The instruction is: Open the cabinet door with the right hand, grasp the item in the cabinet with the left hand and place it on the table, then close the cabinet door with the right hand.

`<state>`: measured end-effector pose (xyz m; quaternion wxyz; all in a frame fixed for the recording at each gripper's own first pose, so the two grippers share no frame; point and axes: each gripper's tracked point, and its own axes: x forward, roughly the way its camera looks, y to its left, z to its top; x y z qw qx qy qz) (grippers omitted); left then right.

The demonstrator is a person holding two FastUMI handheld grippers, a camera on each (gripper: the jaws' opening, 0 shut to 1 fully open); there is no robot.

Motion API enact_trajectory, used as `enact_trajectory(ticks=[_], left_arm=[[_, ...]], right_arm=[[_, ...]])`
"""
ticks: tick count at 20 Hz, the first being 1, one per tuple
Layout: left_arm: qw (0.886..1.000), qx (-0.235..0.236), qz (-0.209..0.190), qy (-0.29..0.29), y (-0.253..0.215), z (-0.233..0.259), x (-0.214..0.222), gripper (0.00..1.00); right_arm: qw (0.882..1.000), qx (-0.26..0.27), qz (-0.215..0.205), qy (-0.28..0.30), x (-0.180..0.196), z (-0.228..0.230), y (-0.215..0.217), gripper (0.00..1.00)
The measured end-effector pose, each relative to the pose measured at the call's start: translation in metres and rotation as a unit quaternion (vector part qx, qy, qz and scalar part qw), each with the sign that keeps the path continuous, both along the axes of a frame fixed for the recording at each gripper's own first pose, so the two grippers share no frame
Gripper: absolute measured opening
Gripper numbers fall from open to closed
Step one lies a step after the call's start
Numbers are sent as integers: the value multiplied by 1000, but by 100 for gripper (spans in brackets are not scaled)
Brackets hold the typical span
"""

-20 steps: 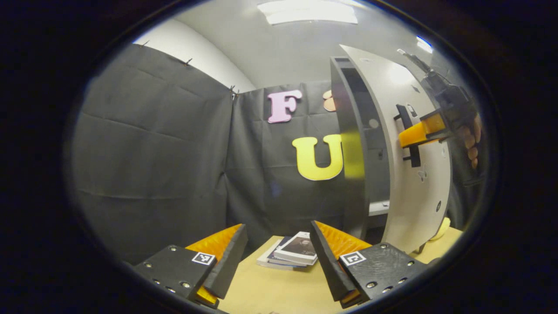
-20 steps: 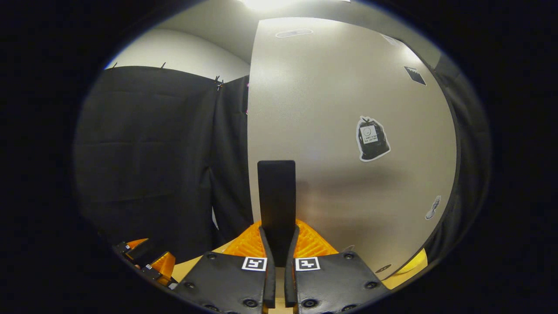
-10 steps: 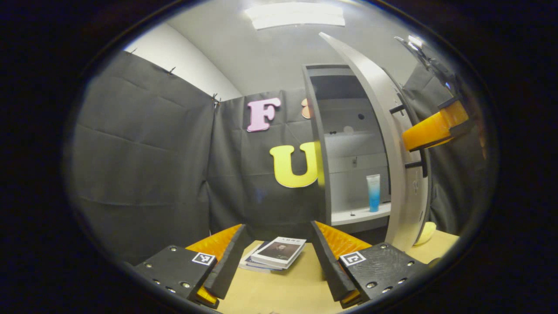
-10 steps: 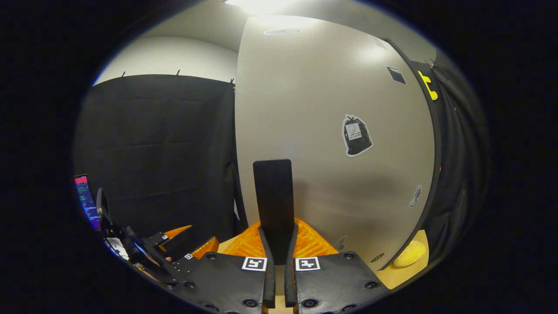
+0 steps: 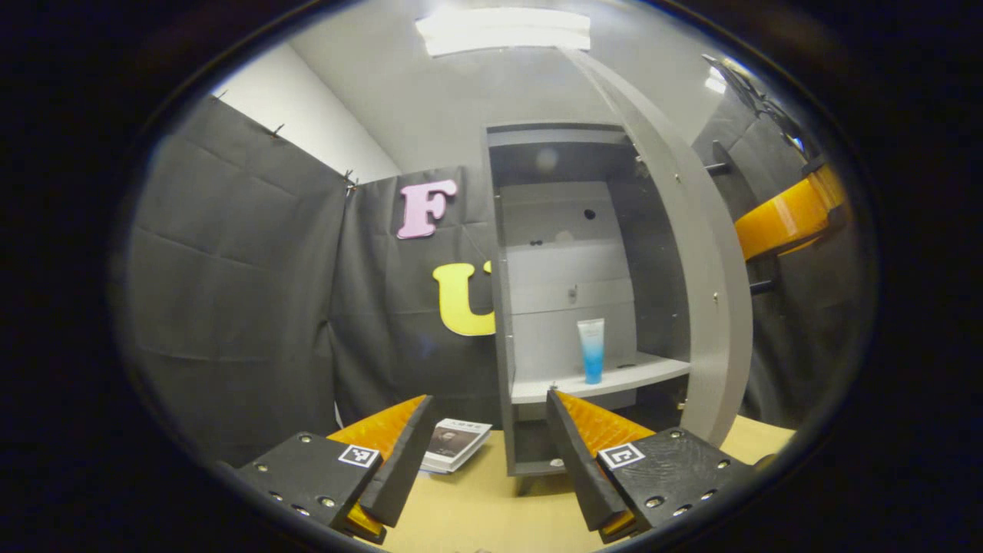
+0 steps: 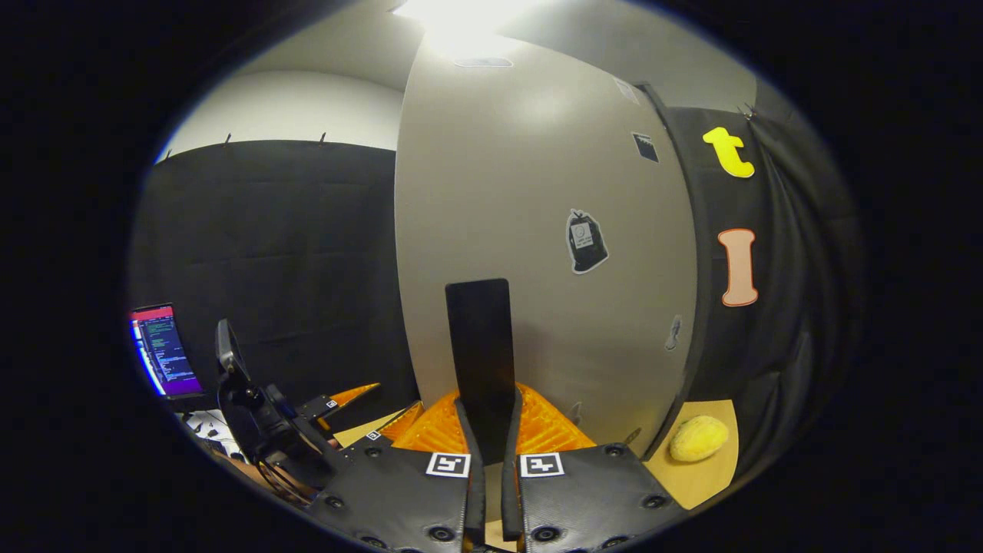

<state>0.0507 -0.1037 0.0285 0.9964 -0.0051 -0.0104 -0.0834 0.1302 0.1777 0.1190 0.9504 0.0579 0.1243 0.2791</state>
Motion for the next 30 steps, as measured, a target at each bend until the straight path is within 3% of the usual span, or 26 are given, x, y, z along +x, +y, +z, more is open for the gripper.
enact_trajectory(ticks=[7, 8, 10, 11, 13, 14, 15, 18, 19, 23, 24, 26, 28, 30], left_arm=[[999, -4, -34, 0, -58, 2, -12, 87], [999, -4, -39, -1, -66, 4, -14, 87], [999, -5, -48, -1, -81, 4, -18, 87], [999, -4, -51, 0, -88, 3, -20, 87], [998, -2, -56, 3, -100, 0, -22, 87], [998, -2, -57, 5, -104, -1, -23, 87], [998, -3, -58, 6, -109, -1, -26, 87], [998, 0, -63, 11, -120, -3, -23, 88], [998, 3, -66, 11, -124, -4, -20, 86], [997, 11, -77, 10, -137, -4, -3, 88], [996, 8, -83, 10, -142, -4, 5, 86], [996, 2, -91, 11, -153, -6, 24, 88], [995, 1, -94, 17, -162, -5, 47, 88], [995, -9, -100, 18, -172, -6, 68, 87]], right_arm=[[999, -6, -43, 0, -7, -2, -30, 10], [999, -8, -53, -1, -10, 0, -37, 5], [997, -15, -73, -2, -12, 1, -52, 9], [996, -18, -84, -3, -12, 4, -60, 5], [994, -24, -103, -7, -10, 8, -70, 13], [993, -25, -114, -10, -9, 9, -75, 5], [992, -26, -124, -11, -7, 8, -79, 8], [987, -33, -159, -16, -4, 5, -97, 4], [986, -29, -163, -15, -6, 4, -98, 8], [989, -8, -149, -13, -24, 6, -88, 8], [988, -5, -151, -15, -36, 11, -91, 14], [985, 11, -169, -25, -63, 24, -104, 15], [985, 28, -172, -19, -99, 31, -112, 34], [972, -7, -231, -34, -125, 30, -142, 42]])
